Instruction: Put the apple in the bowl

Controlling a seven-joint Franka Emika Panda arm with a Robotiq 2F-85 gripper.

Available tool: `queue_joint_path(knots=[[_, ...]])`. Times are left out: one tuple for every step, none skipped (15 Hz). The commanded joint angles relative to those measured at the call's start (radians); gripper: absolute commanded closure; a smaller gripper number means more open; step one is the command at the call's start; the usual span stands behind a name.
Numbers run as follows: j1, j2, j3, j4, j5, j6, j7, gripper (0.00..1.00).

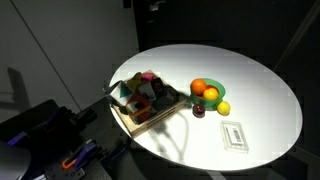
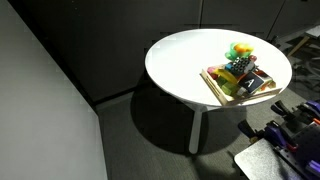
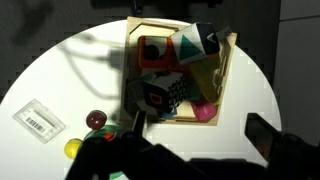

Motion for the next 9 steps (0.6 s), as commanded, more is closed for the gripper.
queue_joint_path(knots=[[-0.022,0.052,0.001,0.041,-0.051,0.062,-0.036,0.0],[-0.028,0.066,0.0,0.046,-0.069,0.088,-0.035,0.0],[-0.033,0.08,-0.002,0.051,-0.086,0.107,-0.033,0.0],[-0.039,0.095,-0.005,0.058,-0.096,0.128,-0.035,0.0],[-0.044,0.109,-0.007,0.062,-0.106,0.149,-0.034,0.0],[-0.05,0.123,-0.01,0.068,-0.111,0.172,-0.038,0.0],[-0.055,0.136,-0.012,0.071,-0.11,0.198,-0.046,0.0],[-0.059,0.147,-0.015,0.074,-0.106,0.227,-0.054,0.0],[-0.063,0.159,-0.018,0.075,-0.097,0.26,-0.071,0.0]])
